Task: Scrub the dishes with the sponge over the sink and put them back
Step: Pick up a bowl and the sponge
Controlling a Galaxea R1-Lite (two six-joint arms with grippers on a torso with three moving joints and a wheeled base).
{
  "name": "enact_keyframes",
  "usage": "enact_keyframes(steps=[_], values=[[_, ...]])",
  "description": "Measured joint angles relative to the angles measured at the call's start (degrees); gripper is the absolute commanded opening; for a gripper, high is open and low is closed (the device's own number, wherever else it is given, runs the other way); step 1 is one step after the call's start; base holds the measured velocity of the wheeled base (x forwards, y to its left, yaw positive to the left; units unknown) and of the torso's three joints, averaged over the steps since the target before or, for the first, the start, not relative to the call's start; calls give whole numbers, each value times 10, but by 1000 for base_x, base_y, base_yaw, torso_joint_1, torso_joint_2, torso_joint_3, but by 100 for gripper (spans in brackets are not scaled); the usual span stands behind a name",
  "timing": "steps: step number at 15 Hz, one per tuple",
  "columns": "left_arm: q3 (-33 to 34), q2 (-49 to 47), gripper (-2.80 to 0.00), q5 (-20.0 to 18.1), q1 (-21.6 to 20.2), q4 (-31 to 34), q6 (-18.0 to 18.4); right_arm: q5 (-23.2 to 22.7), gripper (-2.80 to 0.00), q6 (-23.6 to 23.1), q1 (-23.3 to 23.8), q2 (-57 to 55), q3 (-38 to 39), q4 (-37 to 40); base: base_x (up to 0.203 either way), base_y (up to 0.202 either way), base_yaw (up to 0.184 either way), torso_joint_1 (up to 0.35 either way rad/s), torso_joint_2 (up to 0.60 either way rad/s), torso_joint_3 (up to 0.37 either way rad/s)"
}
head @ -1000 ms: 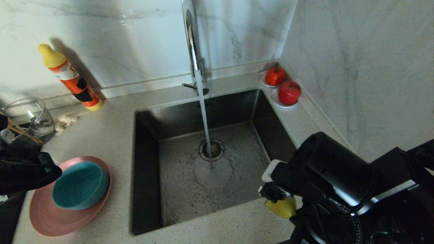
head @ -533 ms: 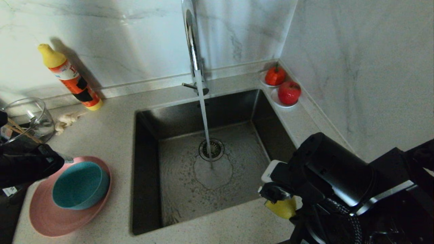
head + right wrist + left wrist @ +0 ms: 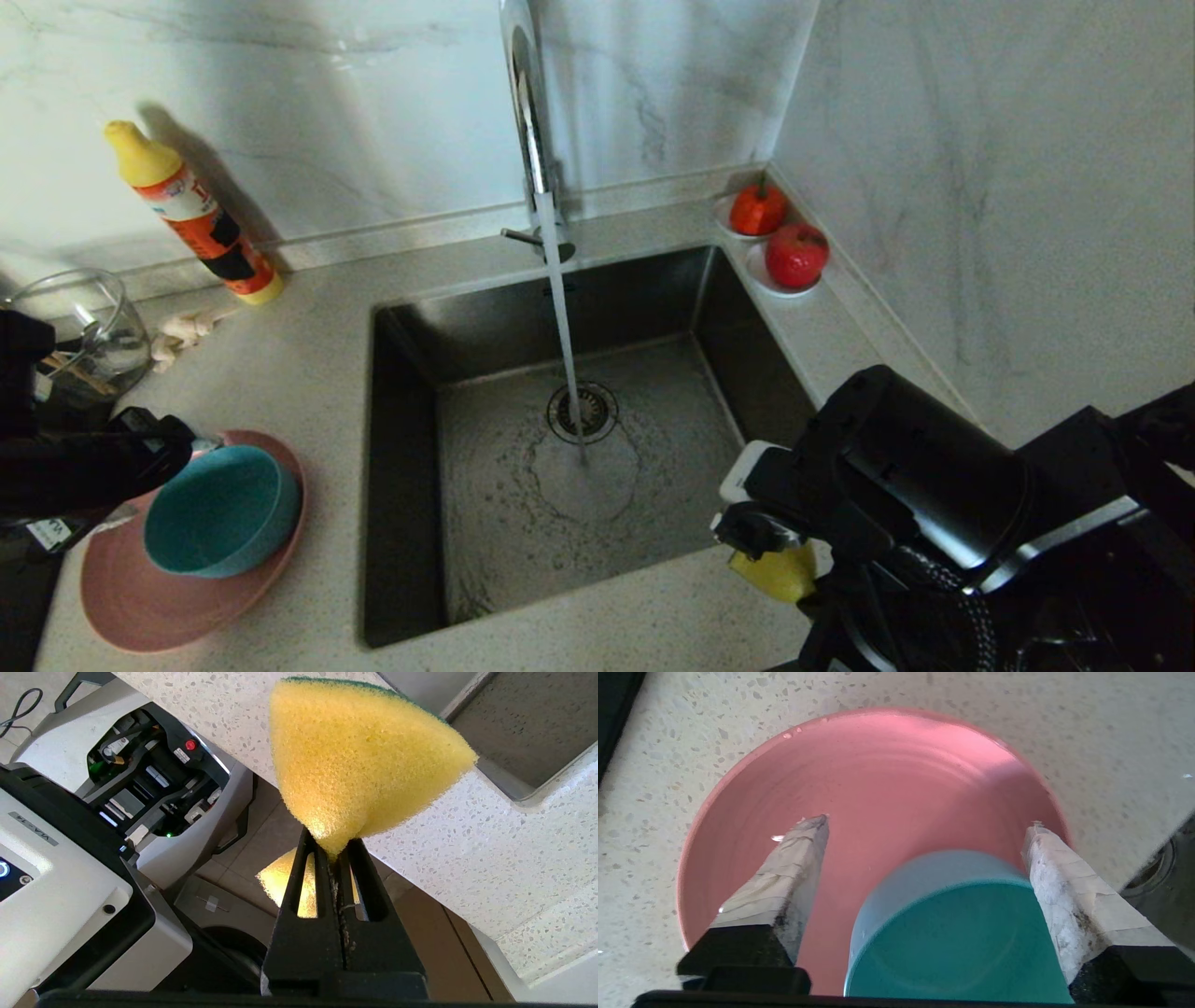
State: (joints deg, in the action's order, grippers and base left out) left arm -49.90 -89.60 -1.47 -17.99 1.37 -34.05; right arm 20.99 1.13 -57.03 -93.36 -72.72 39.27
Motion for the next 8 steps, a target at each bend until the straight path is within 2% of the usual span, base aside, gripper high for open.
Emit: enact_keyframes(steps=[8], values=[[-45,-37,0,-4,0,47,-6,2,-280,0,-1,2,-1,0,0,0,0,0,0,0]])
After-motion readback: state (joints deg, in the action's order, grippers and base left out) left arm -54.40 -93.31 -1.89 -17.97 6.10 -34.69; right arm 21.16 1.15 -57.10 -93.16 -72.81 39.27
